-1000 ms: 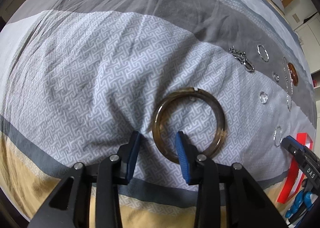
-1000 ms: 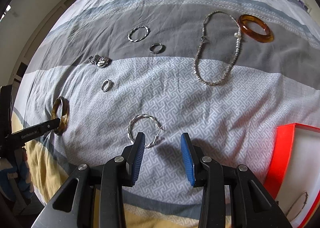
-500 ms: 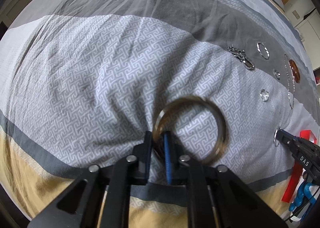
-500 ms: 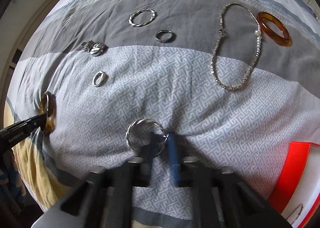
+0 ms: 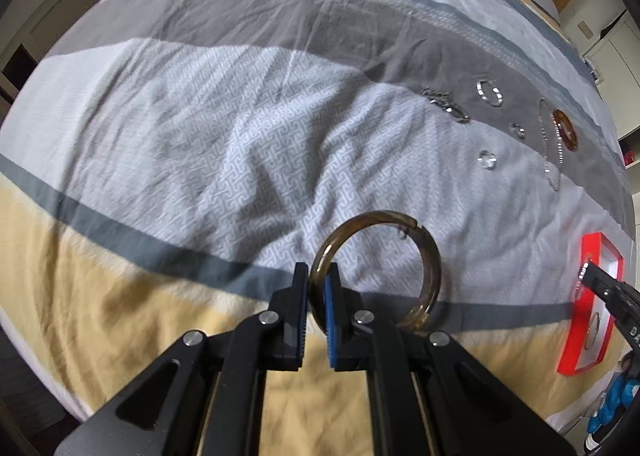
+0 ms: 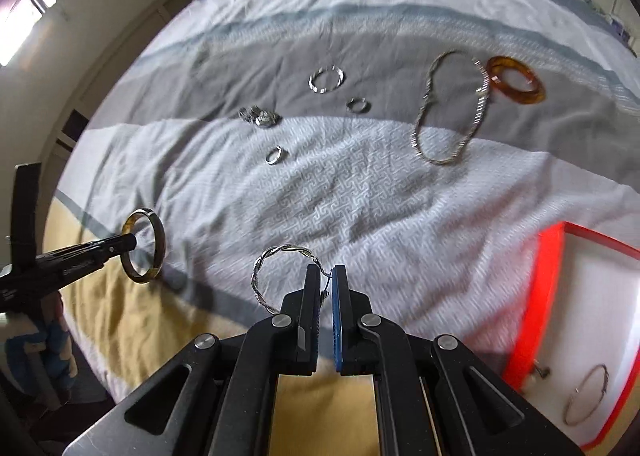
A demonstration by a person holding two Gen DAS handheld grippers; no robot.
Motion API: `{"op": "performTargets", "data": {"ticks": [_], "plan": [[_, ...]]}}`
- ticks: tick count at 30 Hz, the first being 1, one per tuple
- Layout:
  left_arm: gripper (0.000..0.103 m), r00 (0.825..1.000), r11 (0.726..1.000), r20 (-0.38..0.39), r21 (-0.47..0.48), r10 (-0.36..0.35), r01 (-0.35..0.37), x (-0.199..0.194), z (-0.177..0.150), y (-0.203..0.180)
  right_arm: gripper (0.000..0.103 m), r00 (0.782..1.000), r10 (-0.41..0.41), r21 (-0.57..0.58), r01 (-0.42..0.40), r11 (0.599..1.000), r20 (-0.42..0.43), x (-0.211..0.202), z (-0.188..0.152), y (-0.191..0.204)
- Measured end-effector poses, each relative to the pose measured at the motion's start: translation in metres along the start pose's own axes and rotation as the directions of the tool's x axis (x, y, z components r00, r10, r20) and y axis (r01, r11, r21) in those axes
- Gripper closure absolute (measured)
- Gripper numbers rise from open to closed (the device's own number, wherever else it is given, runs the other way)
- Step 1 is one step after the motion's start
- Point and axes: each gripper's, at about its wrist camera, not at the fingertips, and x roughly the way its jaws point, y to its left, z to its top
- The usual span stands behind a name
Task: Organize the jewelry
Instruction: 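Carry both bangles into the white box and open both tools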
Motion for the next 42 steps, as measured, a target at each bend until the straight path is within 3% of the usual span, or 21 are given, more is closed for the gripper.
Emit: {"op": "performTargets", "data": {"ticks": [10,17,22,33,42], "plan": [[0.096,0.999,0.996,0.053,0.09,-0.002,-0.002,-0.058,-0.003,-0.057,0.097,0.996,-0.016,0.08,0.009,0.997,0.09,-0.083,-0.035,-0.057],[0.096,0.997,0.979,0.054,0.2,-0.052,0.04,-0.083,-0.009,-0.146,0.097,0.992,-0.079,0.177,0.061,0.982,0.097,-0.126,-0.073,-0.138],[0.096,0.995,0.948,0.035,0.309,-0.096,0.081,-0.085,-0.019,-0.226,0.097,0.989,-0.111,0.228,0.087,0.97,0.096,-0.143,-0.091,-0.19],[0.096,0.994,0.879,-0.024,0.466,-0.104,0.103,-0.073,-0.032,-0.352,0.097,0.989,-0.103,0.26,0.074,0.963,0.101,-0.149,-0.101,-0.258],[0.096,0.994,0.845,-0.094,0.526,-0.052,0.094,-0.022,-0.05,-0.396,0.097,0.995,-0.091,0.226,0.079,0.971,0.043,-0.111,-0.096,-0.283]]}}
